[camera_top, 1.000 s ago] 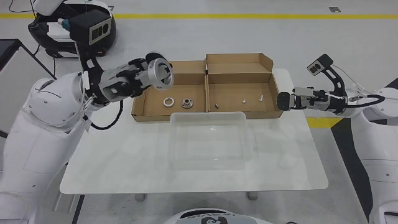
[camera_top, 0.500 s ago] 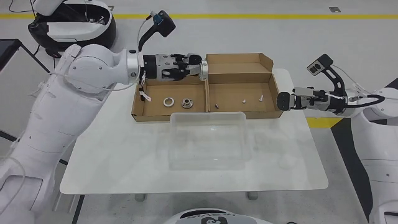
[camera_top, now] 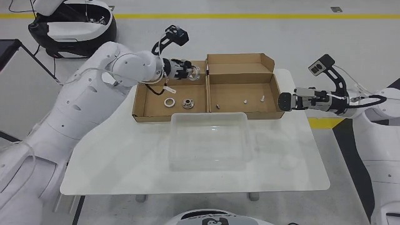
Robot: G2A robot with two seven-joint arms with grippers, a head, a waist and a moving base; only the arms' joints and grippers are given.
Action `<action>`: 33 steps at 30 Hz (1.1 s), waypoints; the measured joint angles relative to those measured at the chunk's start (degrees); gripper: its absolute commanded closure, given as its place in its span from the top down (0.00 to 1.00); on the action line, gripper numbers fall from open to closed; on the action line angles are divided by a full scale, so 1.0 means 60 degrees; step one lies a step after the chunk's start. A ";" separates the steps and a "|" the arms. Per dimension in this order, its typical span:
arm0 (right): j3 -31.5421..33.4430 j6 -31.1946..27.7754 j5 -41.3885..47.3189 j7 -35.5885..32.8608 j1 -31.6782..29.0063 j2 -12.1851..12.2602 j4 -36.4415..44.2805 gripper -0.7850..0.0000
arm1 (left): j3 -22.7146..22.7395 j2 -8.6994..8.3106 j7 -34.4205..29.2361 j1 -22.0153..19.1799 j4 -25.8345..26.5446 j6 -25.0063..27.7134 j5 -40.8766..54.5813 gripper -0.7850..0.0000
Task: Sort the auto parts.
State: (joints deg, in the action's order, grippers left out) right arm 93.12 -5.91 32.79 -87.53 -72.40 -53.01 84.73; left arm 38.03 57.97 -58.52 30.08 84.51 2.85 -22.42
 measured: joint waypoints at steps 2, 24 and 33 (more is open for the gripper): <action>0.0000 0.0000 0.0000 0.0000 0.0000 0.0000 0.0000 1.00 | -0.0336 0.0182 -0.0078 -0.0237 -0.0444 -0.0228 -0.0232 0.00; 0.0000 0.0000 0.0000 0.0000 0.0000 0.0000 0.0000 1.00 | -0.2781 0.2030 -0.2030 -0.1189 -0.5813 -0.2268 -0.2775 0.00; 0.0000 0.0000 0.0000 0.0000 0.0000 0.0000 0.0000 1.00 | -0.3101 0.2628 -0.1650 -0.0978 -0.7265 -0.1752 -0.3033 0.00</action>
State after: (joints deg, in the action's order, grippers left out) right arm 93.12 -5.91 32.79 -87.53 -72.40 -53.01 84.73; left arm 19.42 73.74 -68.42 24.21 40.92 -7.67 -40.62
